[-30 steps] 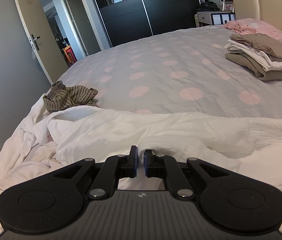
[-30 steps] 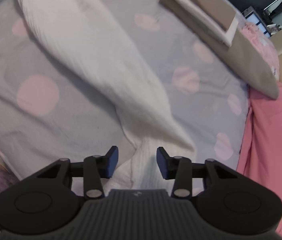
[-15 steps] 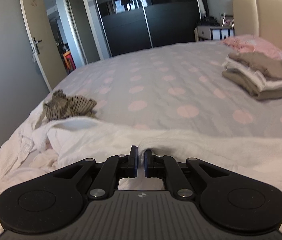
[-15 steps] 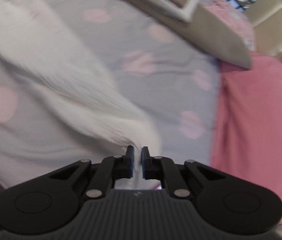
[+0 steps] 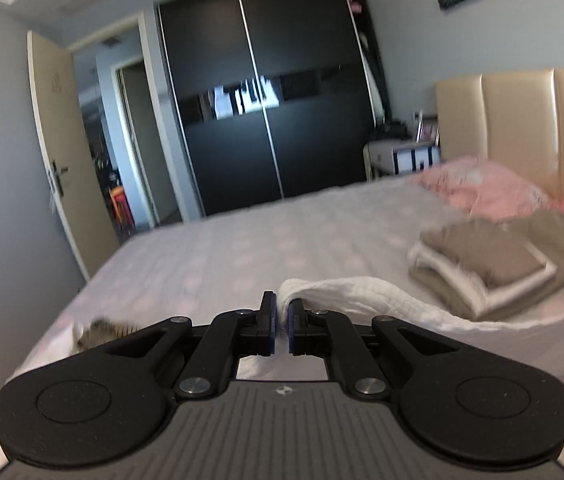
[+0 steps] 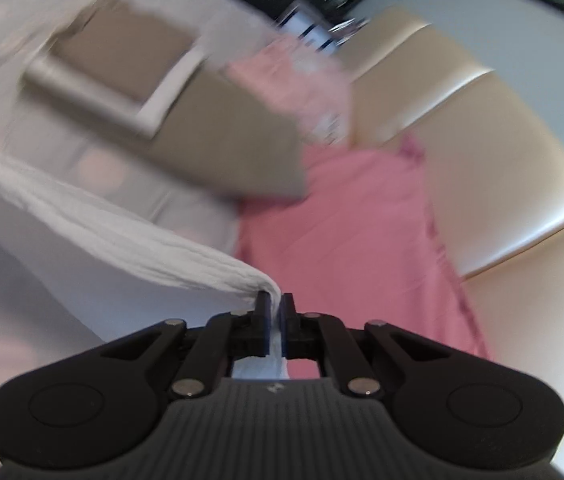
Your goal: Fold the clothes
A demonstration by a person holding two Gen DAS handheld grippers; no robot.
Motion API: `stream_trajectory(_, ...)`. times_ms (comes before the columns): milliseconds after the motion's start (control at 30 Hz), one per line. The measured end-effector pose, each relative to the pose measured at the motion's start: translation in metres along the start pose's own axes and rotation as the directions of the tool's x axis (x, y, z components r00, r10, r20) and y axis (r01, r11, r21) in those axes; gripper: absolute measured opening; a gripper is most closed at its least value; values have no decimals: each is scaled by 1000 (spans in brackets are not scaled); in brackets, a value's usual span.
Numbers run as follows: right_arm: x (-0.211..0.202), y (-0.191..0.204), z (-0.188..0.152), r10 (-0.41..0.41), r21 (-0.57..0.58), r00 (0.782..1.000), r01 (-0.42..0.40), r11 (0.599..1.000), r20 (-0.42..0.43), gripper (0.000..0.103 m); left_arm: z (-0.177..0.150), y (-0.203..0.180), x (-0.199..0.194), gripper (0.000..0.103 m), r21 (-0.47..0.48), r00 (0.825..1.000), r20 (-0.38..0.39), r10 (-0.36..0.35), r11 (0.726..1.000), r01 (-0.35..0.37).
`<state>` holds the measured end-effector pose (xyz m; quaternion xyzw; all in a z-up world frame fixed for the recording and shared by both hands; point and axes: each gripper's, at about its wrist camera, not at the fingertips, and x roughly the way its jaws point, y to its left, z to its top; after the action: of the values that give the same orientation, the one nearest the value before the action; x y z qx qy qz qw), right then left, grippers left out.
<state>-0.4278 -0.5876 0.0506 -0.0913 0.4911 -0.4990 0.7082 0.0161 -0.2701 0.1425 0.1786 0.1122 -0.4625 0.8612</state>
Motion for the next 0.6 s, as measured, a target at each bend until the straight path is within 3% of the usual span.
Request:
stream_trajectory(67,-6,-15,10,-29,33,999,28,999,39,5,14,-2,-6,3,-15,1000,16,-22,1000,22)
stream_trajectory(167,-2,-24,5,-6,35,1000,5,999,31,5,10,-11,-10,3,33,997,-31,-73,997,74)
stream_trajectory(300,20,-11,-27,70,2,996,-70,998,-47,5,-35,-22,-7,3,71,977,-179,-114,989,128)
stream_trajectory(433,42,20,-77,135,-41,979,-143,989,-155,5,-94,-29,-5,3,96,928,-349,-134,979,178)
stream_trajectory(533,52,41,-111,168,-69,958,-189,980,-231,5,-128,-33,-16,3,95,887,-434,-156,972,217)
stream_trajectory(600,56,51,-130,181,-89,944,-213,973,-275,5,-144,-31,-24,3,86,870,-462,-173,967,238)
